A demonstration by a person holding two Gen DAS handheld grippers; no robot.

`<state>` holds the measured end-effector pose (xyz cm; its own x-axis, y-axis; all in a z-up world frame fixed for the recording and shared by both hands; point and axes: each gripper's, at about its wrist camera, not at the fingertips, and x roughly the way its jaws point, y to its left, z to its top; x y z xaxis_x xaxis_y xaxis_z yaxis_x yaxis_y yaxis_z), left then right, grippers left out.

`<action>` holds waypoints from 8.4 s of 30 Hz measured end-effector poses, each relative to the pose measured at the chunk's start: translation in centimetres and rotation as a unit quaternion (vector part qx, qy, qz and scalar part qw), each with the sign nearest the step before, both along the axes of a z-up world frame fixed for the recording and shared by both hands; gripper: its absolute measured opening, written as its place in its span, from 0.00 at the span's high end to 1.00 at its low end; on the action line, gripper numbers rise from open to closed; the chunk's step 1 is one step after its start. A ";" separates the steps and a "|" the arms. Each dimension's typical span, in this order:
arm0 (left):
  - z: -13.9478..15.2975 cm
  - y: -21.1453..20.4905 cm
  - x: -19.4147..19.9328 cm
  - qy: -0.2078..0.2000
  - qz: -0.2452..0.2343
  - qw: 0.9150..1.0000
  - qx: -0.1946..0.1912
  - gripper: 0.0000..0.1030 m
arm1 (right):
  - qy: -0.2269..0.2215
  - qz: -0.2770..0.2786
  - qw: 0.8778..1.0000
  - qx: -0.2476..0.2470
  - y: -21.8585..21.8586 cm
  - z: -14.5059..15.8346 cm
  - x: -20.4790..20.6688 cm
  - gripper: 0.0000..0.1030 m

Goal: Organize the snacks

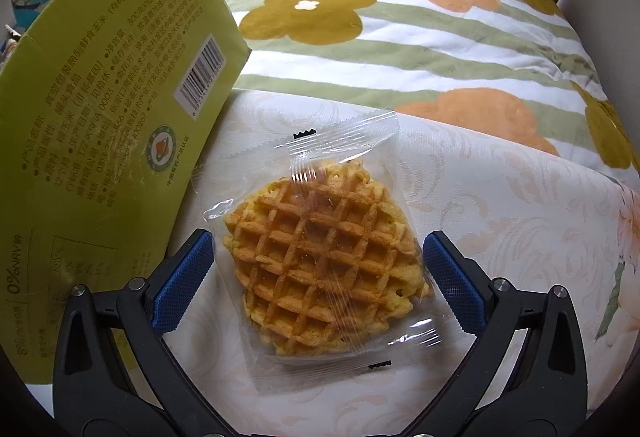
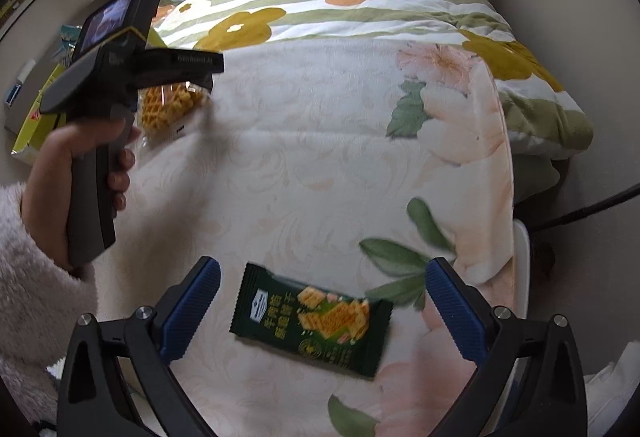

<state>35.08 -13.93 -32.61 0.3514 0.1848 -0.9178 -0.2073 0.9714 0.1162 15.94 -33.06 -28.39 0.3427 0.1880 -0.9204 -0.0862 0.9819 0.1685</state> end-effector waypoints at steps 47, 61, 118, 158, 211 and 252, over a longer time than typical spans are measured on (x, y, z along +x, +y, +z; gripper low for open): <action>1.0 -0.8 -2.5 -0.017 -0.206 0.974 -0.094 0.24 | -0.032 -0.137 0.988 -0.058 2.0 -1.8 -3.3 0.43; 6.8 -0.2 -3.8 -0.056 -0.210 0.968 -0.125 0.24 | -0.080 -0.125 0.988 -0.052 2.0 2.6 -2.7 0.44; 17.3 36.0 -5.4 -0.092 -0.133 0.982 -0.101 0.00 | -0.141 0.079 0.986 0.048 34.4 15.2 11.1 0.44; 31.0 29.4 -19.0 -0.260 -0.146 0.953 -0.055 0.00 | -0.295 0.000 0.955 -0.012 25.8 27.0 -0.6 0.03; 34.1 20.2 -36.2 -0.349 -0.143 0.926 -0.030 0.00 | -0.342 -0.084 0.935 -0.047 15.6 28.4 -16.3 0.01; 34.4 20.1 -36.4 -0.363 -0.141 0.921 -0.010 0.00 | -0.341 -0.082 0.935 -0.046 15.8 28.4 -16.2 0.01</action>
<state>-1.36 6.13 1.75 0.9056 -0.0215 -0.4235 0.0369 0.9989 0.0283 -0.23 -17.22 0.05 0.8730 0.0111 -0.4877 0.0111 0.9990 0.0427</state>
